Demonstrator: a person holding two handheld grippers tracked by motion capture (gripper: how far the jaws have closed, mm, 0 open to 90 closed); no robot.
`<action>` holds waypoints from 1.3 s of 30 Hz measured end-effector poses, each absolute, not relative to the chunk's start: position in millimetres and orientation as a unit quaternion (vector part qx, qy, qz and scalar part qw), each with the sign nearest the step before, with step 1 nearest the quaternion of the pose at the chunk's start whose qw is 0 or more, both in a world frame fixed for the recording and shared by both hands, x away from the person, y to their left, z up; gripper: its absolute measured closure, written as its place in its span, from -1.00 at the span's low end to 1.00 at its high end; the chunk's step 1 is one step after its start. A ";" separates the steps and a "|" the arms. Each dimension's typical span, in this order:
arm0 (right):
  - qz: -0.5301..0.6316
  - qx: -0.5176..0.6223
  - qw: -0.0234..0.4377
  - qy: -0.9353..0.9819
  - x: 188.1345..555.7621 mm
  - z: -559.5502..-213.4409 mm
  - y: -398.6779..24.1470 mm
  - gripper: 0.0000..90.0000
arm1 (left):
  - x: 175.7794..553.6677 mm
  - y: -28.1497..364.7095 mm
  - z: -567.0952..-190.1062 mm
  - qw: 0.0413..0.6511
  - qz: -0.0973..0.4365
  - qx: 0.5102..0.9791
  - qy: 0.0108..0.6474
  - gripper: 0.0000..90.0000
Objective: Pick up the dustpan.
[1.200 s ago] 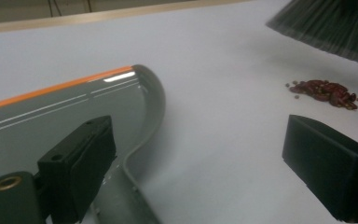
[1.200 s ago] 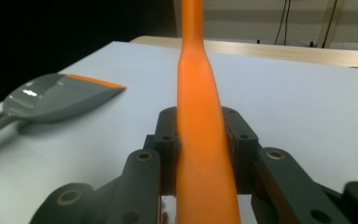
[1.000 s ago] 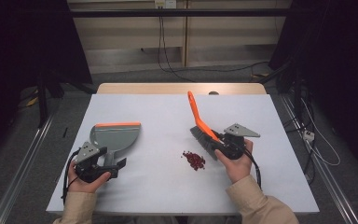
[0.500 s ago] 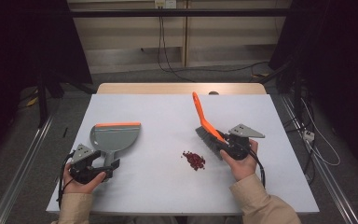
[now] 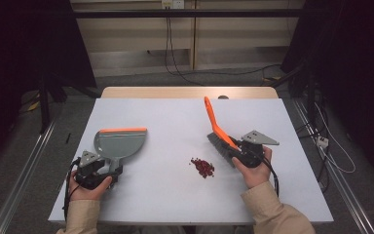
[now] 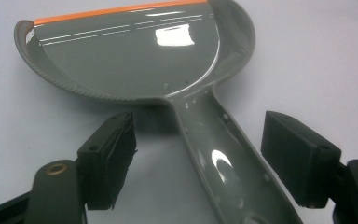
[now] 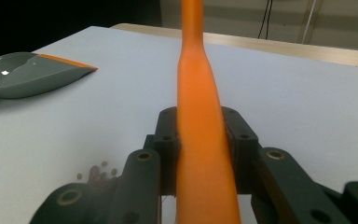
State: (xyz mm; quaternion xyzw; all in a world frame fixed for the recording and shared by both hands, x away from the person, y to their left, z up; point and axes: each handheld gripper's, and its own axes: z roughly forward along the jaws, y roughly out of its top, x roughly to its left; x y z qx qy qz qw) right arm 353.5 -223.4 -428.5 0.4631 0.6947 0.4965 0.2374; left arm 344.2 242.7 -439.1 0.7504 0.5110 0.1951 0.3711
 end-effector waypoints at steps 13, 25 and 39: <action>0.494 0.468 0.241 0.692 351.7 -427.9 -227.7 0.59 | 366.3 231.3 -444.3 0.327 0.166 0.759 0.538 0.26; 0.499 0.470 0.241 0.687 351.6 -426.9 -231.3 0.59 | 364.1 241.7 -433.1 0.346 0.163 0.776 0.501 0.29; 0.499 0.471 0.241 0.686 353.4 -427.6 -232.5 0.59 | 347.5 239.7 -412.7 0.382 0.139 0.809 0.424 0.28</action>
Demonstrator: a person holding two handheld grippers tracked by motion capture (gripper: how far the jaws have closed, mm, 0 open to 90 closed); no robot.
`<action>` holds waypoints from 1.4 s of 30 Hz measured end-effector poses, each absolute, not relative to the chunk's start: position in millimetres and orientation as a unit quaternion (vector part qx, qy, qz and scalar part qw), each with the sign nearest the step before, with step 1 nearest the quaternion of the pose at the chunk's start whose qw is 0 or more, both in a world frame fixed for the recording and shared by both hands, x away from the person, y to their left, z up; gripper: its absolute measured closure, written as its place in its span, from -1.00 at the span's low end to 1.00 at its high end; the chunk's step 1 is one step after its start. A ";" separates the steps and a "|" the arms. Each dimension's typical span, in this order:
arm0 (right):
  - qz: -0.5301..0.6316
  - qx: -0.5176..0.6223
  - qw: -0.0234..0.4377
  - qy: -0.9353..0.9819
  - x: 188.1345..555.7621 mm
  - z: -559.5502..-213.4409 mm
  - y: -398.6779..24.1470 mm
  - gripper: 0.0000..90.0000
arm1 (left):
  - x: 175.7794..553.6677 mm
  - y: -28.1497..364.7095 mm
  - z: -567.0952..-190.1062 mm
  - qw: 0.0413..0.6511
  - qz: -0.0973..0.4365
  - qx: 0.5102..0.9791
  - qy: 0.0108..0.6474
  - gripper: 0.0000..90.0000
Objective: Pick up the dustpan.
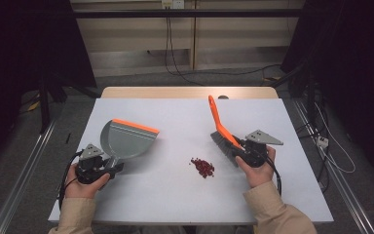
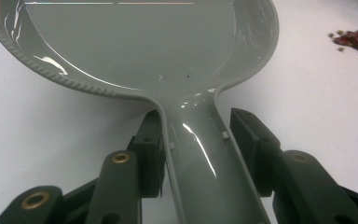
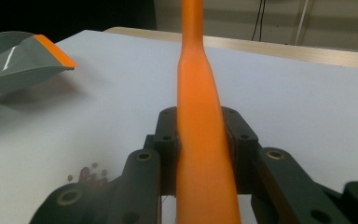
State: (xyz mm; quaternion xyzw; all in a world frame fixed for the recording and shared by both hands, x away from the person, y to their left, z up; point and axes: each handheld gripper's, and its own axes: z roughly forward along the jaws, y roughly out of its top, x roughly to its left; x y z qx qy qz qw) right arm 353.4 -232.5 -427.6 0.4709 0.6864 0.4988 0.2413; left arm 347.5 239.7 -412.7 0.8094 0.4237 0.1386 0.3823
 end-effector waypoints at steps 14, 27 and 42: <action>0.498 0.470 0.240 0.688 354.2 -428.2 -232.7 0.59 | 340.9 220.8 -408.1 0.381 0.119 0.844 0.358 0.28; 0.498 0.466 0.243 0.690 353.9 -426.9 -232.7 0.59 | 331.7 208.5 -403.0 0.373 0.104 0.868 0.310 0.28; 0.500 0.465 0.241 0.690 353.3 -426.4 -232.6 0.59 | 323.5 195.3 -404.9 0.369 0.078 0.885 0.273 0.28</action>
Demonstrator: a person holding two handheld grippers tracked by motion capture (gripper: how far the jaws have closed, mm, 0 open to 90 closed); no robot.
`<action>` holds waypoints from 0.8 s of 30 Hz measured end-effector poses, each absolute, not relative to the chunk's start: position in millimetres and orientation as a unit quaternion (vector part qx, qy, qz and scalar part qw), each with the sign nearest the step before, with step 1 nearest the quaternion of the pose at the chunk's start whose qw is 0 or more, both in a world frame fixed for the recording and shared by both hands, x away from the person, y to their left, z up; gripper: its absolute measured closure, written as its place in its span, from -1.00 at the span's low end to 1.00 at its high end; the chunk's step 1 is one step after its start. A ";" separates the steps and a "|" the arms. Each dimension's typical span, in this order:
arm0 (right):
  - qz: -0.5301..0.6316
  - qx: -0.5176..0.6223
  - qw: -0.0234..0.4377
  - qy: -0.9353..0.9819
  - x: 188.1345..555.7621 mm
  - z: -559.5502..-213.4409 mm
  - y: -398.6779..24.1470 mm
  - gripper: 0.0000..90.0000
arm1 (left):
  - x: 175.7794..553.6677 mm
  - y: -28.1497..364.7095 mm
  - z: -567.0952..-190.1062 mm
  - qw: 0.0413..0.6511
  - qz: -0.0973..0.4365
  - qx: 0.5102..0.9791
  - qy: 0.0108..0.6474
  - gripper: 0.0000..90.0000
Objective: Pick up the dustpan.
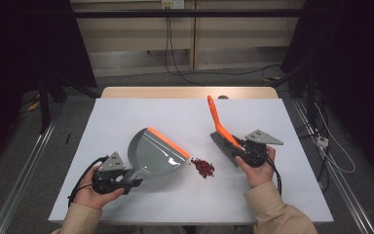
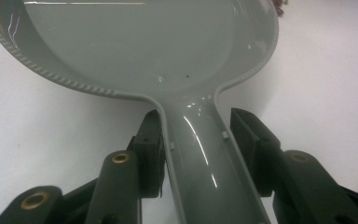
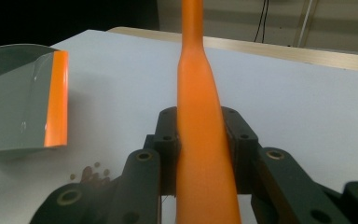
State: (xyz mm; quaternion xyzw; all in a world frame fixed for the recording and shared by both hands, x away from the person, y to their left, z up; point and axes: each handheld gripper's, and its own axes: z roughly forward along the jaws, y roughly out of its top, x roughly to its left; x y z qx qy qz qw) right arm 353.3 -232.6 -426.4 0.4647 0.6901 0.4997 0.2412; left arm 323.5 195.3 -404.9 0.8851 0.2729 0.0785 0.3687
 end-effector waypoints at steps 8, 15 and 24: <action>0.501 0.464 0.240 0.690 353.4 -426.5 -231.8 0.59 | 318.7 189.2 -408.3 0.351 0.062 0.900 0.251 0.28; 0.500 0.464 0.240 0.691 353.4 -426.4 -231.7 0.59 | 317.2 184.8 -411.7 0.354 0.033 0.905 0.235 0.28; 0.501 0.464 0.240 0.690 353.8 -426.0 -231.3 0.59 | 314.6 176.7 -416.2 0.353 0.001 0.911 0.213 0.28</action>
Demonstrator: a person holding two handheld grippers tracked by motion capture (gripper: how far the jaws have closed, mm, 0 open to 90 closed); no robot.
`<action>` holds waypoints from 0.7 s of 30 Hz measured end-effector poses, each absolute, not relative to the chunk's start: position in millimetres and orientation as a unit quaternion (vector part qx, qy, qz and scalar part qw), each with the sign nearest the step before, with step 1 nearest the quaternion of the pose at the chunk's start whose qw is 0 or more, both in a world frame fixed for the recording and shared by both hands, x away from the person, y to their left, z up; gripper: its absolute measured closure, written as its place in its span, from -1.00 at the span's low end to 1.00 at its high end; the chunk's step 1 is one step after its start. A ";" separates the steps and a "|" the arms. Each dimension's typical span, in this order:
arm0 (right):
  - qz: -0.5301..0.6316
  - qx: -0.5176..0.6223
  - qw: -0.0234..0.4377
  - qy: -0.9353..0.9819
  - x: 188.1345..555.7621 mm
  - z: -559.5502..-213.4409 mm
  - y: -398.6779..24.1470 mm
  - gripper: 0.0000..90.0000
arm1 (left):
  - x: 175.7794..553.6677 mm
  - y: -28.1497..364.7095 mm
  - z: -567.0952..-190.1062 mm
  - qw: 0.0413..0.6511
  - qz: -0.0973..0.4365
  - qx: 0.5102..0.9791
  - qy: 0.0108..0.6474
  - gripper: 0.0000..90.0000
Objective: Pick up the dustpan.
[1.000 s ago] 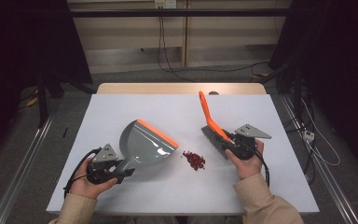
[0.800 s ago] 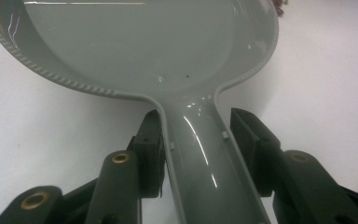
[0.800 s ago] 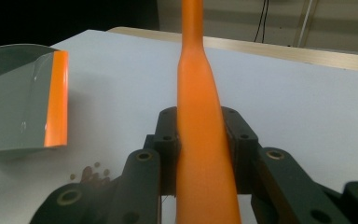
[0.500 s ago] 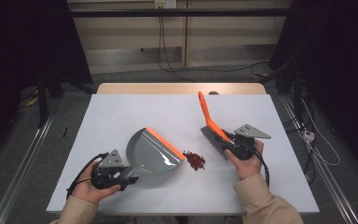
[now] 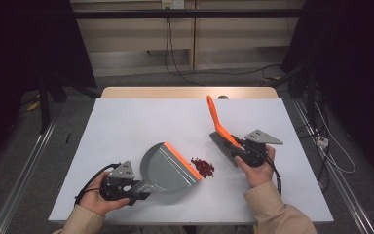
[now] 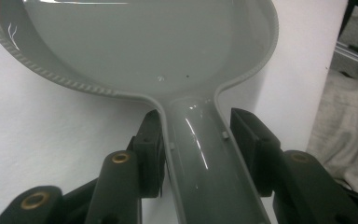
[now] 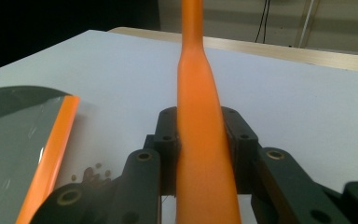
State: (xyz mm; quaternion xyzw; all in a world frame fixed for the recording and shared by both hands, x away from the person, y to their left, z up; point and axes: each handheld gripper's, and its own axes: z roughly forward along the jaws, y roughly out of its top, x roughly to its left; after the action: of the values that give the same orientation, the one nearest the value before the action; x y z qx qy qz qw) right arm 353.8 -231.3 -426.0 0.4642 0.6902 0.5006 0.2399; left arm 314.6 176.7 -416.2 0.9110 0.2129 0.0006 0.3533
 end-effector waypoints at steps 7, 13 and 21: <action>0.501 0.464 0.240 0.690 353.8 -425.9 -230.8 0.59 | 315.3 175.7 -421.1 0.350 -0.026 0.914 0.203 0.28; 0.498 0.466 0.241 0.691 353.8 -426.4 -230.8 0.59 | 317.5 178.0 -425.8 0.357 -0.047 0.910 0.205 0.27; 0.494 0.464 0.239 0.695 354.1 -427.6 -228.1 0.59 | 317.7 179.3 -423.9 0.354 -0.019 0.911 0.212 0.10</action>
State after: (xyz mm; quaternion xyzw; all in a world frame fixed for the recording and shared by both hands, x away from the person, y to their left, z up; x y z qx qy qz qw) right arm 354.1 -228.1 -427.6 0.4641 0.6954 0.4936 0.2394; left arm 317.7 179.3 -423.9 0.9108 0.2119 -0.0192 0.3537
